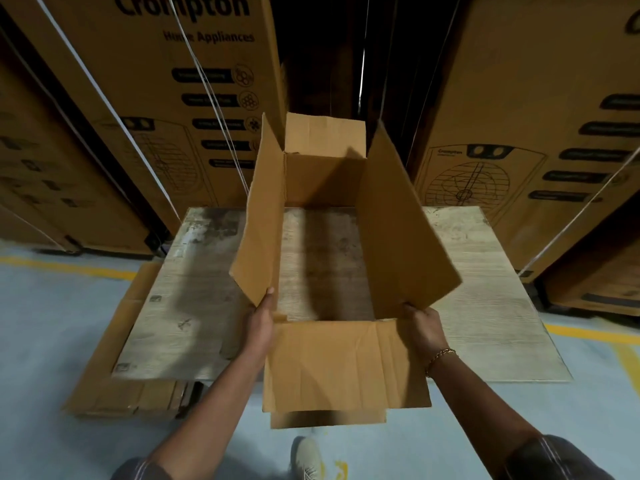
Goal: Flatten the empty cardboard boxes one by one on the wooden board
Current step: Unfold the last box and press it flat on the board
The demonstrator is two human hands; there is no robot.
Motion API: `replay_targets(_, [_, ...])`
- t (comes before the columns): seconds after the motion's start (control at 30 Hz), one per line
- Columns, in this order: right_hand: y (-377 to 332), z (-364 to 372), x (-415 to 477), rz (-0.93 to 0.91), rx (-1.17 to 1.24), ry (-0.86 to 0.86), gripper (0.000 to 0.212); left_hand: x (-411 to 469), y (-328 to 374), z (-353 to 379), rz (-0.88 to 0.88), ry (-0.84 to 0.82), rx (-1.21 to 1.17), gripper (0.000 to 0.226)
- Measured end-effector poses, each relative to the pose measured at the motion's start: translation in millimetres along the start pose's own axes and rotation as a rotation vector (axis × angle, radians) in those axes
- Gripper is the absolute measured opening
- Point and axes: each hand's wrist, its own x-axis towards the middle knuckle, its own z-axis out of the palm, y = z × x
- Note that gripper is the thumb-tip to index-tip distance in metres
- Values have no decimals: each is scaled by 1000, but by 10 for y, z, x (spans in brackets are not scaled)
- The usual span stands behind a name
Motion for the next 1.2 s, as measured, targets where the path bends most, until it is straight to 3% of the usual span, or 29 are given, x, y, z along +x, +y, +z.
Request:
replay_targets(0.1, [-78, 45, -35, 2, 168, -31, 26, -205, 271, -155, 129, 21, 102, 31])
replay_targets(0.2, [-275, 150, -107, 42, 283, -112, 34, -567, 613, -379, 299, 95, 372, 47])
replay_targets(0.27, [-372, 230, -129, 144, 357, -216, 33, -821, 849, -477, 531, 132, 607, 59])
replay_targets(0.33, [-396, 285, -104, 207, 360, -314, 33, -977, 983, -463, 815, 178, 818, 56])
replay_targets(0.4, [-357, 316, -79, 214, 247, -359, 35, -1041, 1011, -335, 973, 105, 881, 56])
replay_targets(0.5, [-244, 230, -80, 210, -80, -420, 36, -959, 877, -41, 1008, -4, 945, 64])
replay_targets(0.6, [-193, -7, -100, 173, -400, -428, 37, -824, 635, 299, 1031, -132, 1318, 68])
replay_targets(0.7, [-275, -323, -103, 124, -179, -305, 35, -728, 225, 571, 1002, -292, 1544, 66])
replay_targets(0.77, [-407, -512, -198, 92, 85, -231, 35, -693, -26, 686, 948, -357, 1568, 67])
replay_targets(0.83, [-514, -599, -331, -23, 152, -160, 40, -685, -210, 773, 899, -402, 1560, 69])
replay_targets(0.93, [-517, -594, -573, -532, -275, 20, 56, -714, -386, 846, 890, -424, 1548, 68])
replay_targets(1.03, [-348, -449, -721, -968, -972, -148, 73, -714, -435, 859, 958, -458, 1556, 56])
replay_targets(1.1, [-185, -345, -725, -1060, -1362, -136, 78, -689, -417, 835, 979, -481, 1518, 55])
replay_targets(1.2, [-29, -239, -695, -1006, -1564, -95, 82, -636, -444, 773, 987, -524, 1459, 61])
